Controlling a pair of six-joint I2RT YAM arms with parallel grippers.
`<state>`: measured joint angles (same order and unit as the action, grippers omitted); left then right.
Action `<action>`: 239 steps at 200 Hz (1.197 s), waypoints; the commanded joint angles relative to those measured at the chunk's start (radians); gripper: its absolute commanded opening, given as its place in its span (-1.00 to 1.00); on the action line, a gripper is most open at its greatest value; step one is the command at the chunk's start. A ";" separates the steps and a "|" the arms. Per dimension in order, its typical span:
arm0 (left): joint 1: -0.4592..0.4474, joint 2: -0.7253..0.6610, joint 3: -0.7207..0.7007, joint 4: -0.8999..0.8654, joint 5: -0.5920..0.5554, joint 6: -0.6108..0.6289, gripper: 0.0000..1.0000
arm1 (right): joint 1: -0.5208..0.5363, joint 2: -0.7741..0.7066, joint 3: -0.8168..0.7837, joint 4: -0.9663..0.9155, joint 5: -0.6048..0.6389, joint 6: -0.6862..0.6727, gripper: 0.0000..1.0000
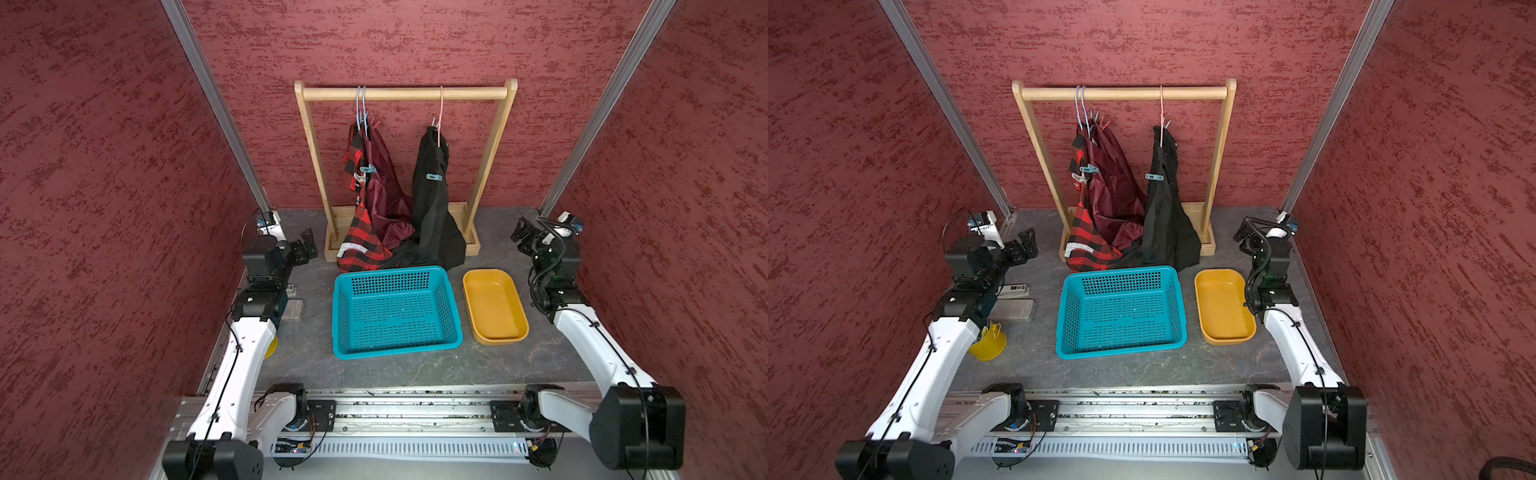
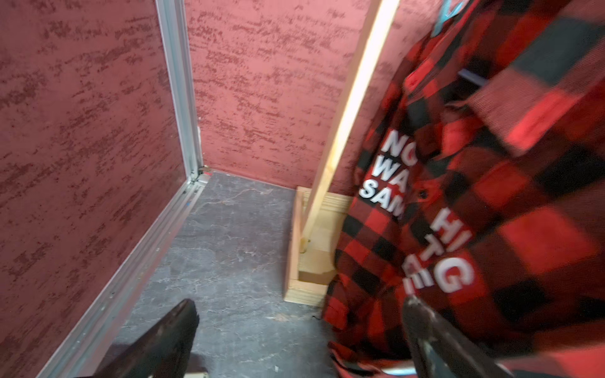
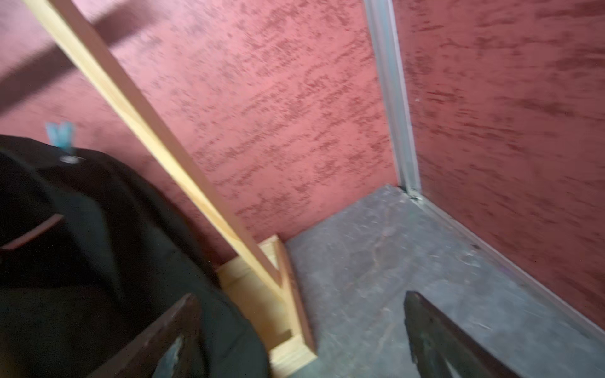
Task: Remove the clothespins securing long-sleeve shirts to the hanger
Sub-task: Pick up the hanger from the clothesline.
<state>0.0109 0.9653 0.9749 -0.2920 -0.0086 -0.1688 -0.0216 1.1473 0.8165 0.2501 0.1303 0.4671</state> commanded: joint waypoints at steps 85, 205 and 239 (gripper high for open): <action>-0.594 0.347 0.715 -0.588 0.099 0.000 0.99 | -0.003 -0.075 0.172 -0.223 -0.234 0.382 0.99; -0.681 0.857 1.192 -0.515 0.086 -0.034 0.95 | 0.145 -0.295 0.134 -0.528 -0.270 0.099 0.99; -0.669 0.901 1.237 -0.505 0.078 -0.041 0.81 | 0.274 -0.240 0.174 -0.597 -0.213 0.031 0.99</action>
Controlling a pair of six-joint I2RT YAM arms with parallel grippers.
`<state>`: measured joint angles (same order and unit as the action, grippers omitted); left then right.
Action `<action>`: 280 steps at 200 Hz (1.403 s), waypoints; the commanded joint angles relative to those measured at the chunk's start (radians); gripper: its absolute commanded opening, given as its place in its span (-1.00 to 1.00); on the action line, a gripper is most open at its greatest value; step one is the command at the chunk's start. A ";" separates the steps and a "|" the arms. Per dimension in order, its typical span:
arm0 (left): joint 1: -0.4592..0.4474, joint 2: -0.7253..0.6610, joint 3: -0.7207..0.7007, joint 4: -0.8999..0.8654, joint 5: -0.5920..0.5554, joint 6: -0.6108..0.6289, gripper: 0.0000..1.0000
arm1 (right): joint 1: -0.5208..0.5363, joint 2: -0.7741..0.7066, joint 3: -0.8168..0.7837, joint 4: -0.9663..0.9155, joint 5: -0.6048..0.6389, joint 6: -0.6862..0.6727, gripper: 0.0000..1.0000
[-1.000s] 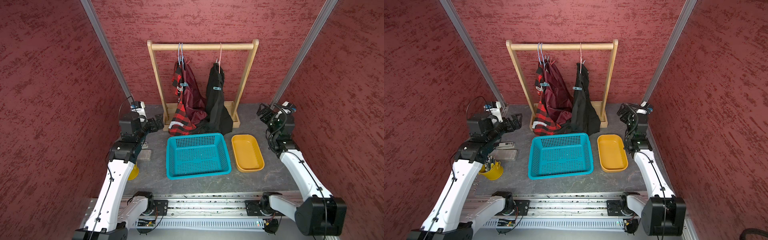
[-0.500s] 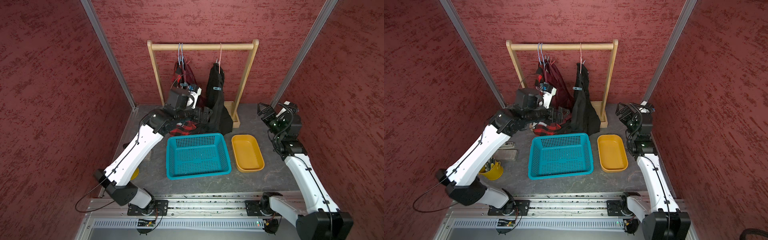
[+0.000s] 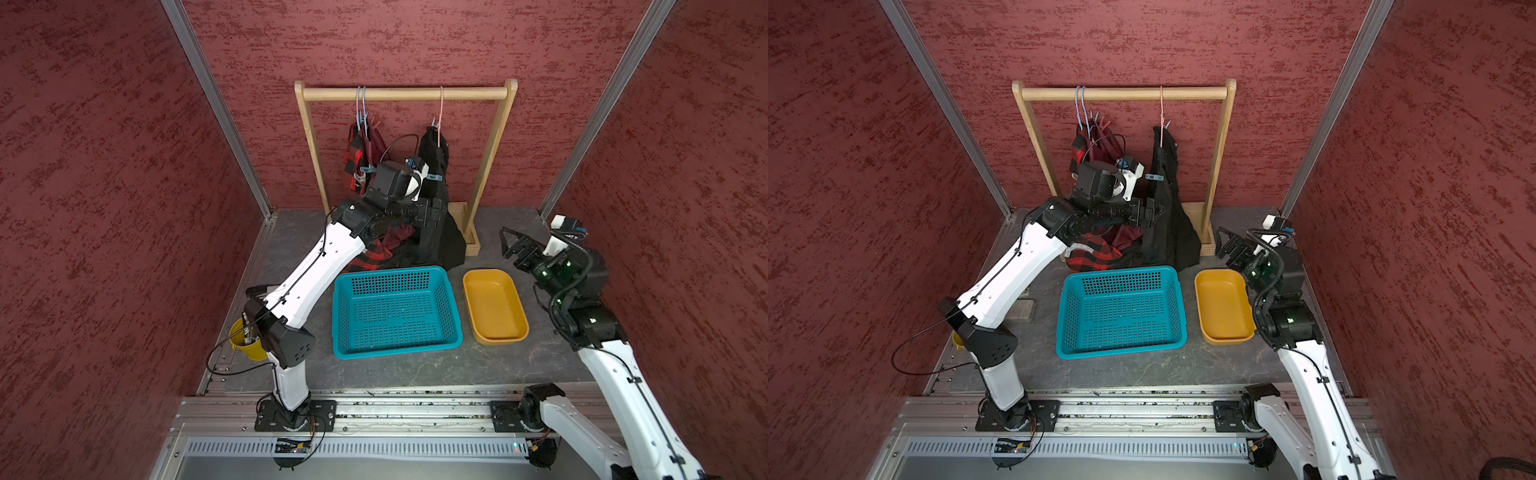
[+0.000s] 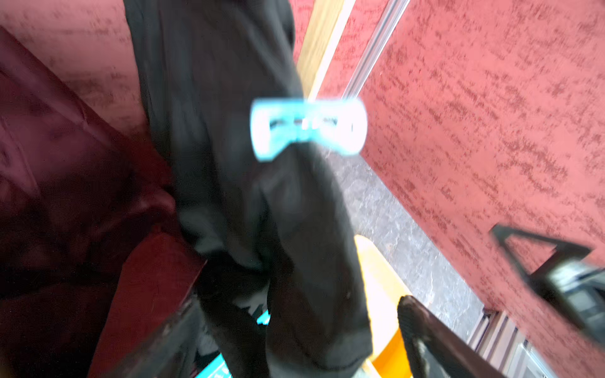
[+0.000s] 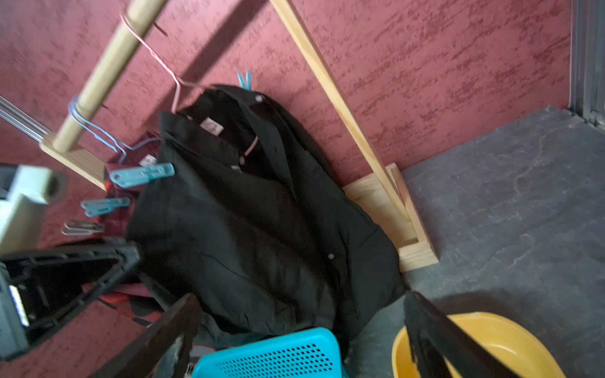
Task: Remove the clothespins securing long-sleeve shirts to the hanger
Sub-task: Pick up the hanger from the clothesline.
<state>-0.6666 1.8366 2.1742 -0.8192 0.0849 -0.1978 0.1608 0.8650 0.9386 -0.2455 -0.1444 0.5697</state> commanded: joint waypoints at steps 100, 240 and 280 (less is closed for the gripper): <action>0.036 0.110 0.122 0.023 0.059 -0.026 0.14 | 0.271 0.172 0.089 -0.044 0.083 -0.106 0.99; -0.015 0.085 0.245 -0.006 -0.140 0.085 -1.00 | 0.277 0.256 0.135 0.024 0.039 -0.126 0.99; -0.044 0.055 0.264 0.002 -0.233 0.159 -1.00 | 0.284 0.289 0.150 0.054 0.019 -0.129 0.99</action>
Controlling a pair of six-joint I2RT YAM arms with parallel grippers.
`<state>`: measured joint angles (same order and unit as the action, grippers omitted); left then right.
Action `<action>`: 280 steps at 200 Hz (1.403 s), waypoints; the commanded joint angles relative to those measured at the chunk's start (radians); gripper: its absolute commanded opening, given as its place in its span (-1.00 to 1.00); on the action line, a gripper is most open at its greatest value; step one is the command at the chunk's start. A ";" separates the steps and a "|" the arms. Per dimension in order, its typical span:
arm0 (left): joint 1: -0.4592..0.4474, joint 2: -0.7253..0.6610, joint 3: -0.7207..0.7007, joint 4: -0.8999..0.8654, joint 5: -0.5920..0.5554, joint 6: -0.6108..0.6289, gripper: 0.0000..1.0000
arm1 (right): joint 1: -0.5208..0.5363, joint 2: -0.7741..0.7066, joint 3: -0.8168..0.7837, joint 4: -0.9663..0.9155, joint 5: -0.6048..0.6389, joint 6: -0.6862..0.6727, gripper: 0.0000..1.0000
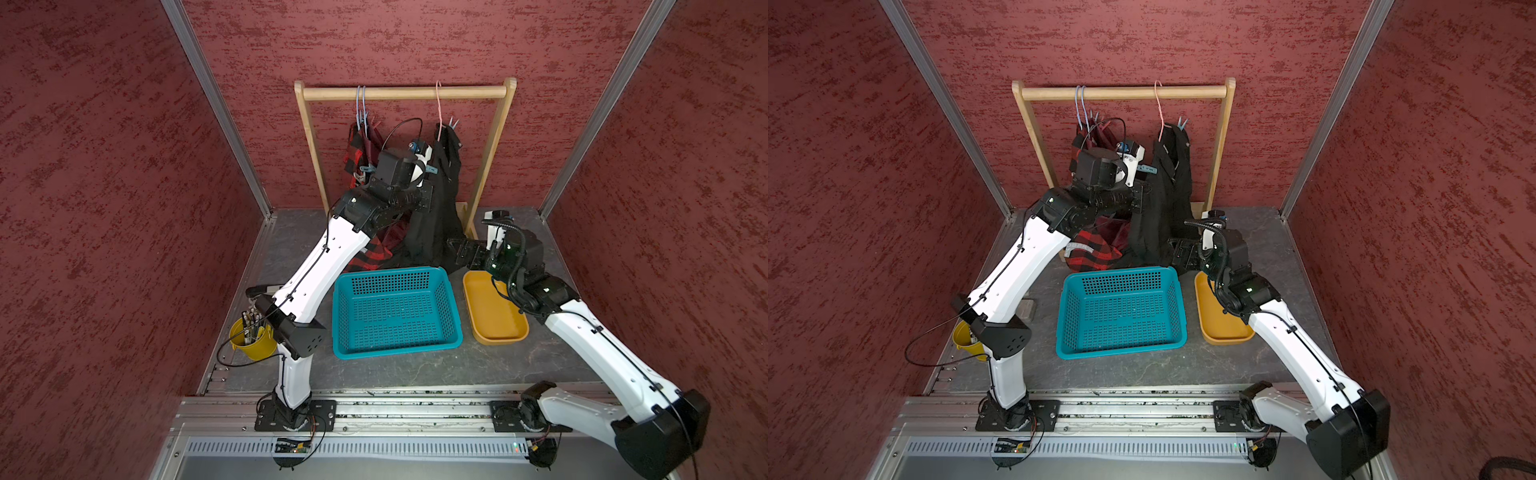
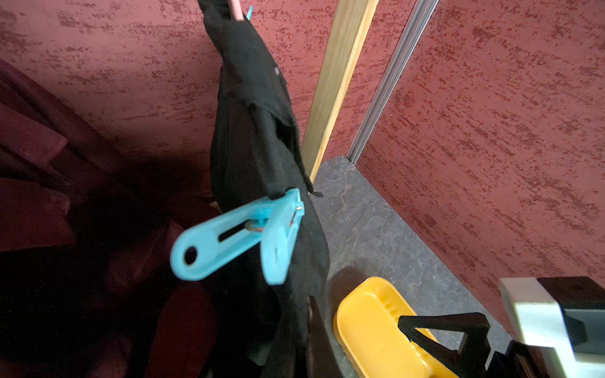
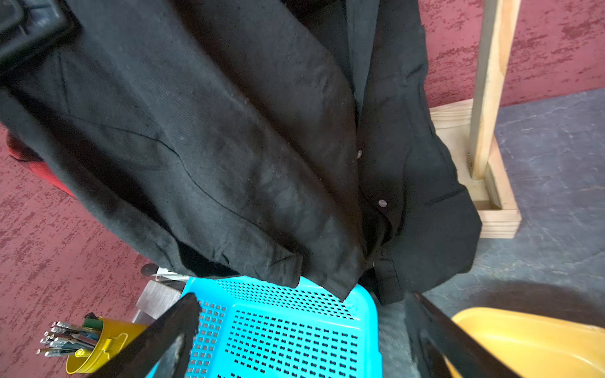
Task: Remove the clothespins securing long-sleeve shirts to the hanger
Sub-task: Pick up the hanger from the clothesline, then place the long-sleeve shirt at the bin.
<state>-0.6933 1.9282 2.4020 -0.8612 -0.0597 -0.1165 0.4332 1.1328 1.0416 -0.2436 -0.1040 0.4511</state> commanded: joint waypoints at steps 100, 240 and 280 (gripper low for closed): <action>-0.058 -0.089 0.088 0.078 -0.189 0.166 -1.00 | 0.051 0.050 0.069 0.074 -0.029 -0.012 0.99; -0.191 -0.207 0.098 0.053 -0.232 0.218 -1.00 | 0.196 0.034 0.054 0.141 0.025 -0.092 0.99; -0.254 -0.232 0.131 0.048 -0.262 0.263 -1.00 | 0.274 0.098 0.091 0.183 0.056 -0.097 0.99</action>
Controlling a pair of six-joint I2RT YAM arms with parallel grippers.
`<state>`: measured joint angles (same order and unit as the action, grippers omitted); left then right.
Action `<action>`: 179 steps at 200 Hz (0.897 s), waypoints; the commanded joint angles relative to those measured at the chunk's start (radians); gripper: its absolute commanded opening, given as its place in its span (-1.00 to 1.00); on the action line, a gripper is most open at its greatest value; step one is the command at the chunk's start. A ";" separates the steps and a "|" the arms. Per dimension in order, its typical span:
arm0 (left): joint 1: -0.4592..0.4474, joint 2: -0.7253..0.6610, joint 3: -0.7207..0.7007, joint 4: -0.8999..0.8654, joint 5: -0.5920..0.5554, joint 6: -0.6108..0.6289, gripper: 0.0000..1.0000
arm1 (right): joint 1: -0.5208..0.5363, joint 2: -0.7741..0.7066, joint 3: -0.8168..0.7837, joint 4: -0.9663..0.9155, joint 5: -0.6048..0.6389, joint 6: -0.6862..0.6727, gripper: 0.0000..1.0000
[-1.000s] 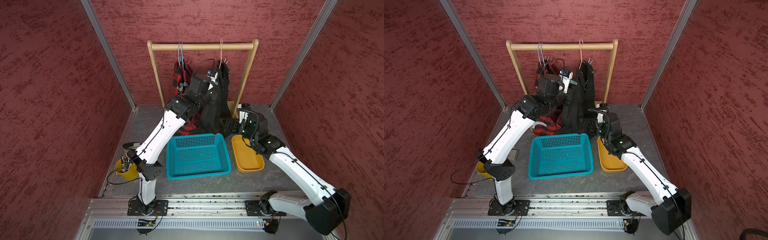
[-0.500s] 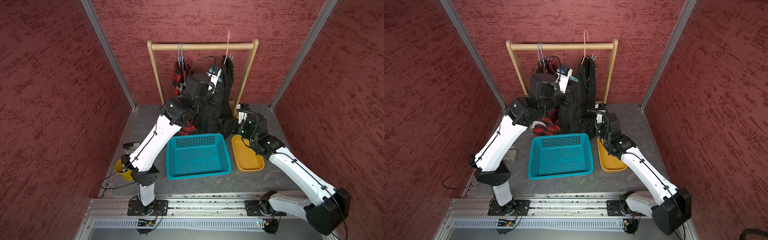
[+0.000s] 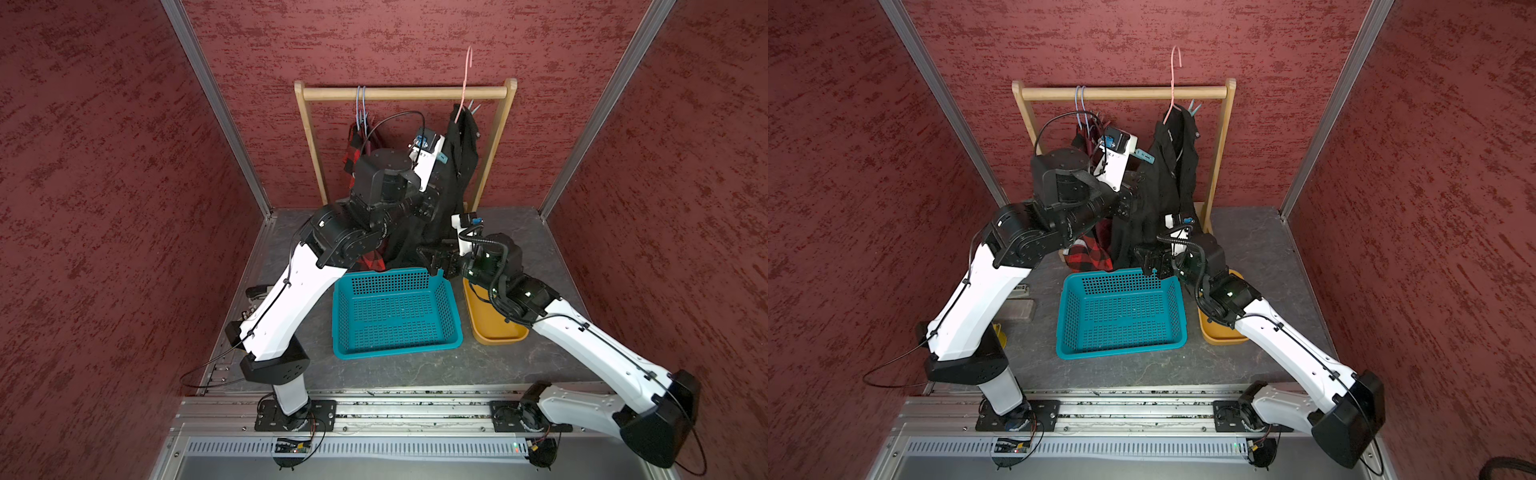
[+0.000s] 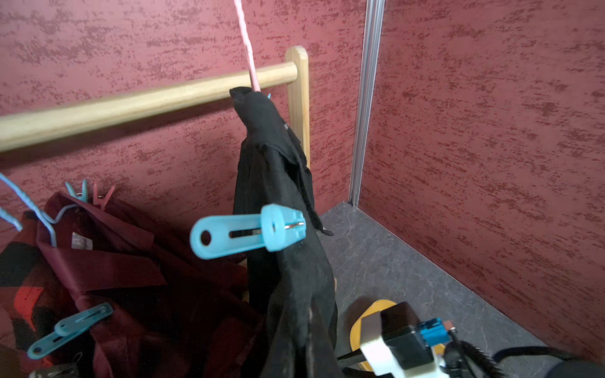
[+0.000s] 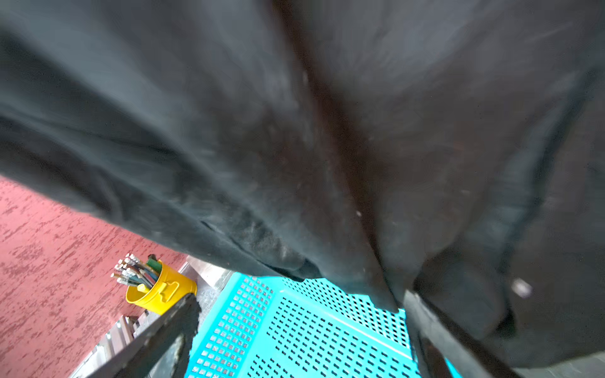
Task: Remove the clothespins securing long-sleeve shirts to the hanger
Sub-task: Place the long-sleeve shirt at the bin.
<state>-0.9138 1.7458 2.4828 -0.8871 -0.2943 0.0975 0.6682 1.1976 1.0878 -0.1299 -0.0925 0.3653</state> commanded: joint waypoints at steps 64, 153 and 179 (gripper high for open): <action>-0.161 -0.098 0.071 0.108 -0.140 0.157 -1.00 | 0.146 0.087 0.083 0.167 0.075 0.003 0.99; -0.367 -0.215 0.015 0.188 -0.395 0.313 -1.00 | 0.188 0.125 0.168 0.168 0.298 -0.001 -0.01; -0.365 -0.315 -0.156 0.288 -0.422 0.334 -1.00 | 0.188 0.124 0.174 0.159 0.333 -0.030 -0.25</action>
<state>-1.2739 1.5311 2.4046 -0.8078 -0.6502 0.3843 0.8536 1.3354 1.2316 0.0334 0.1524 0.3538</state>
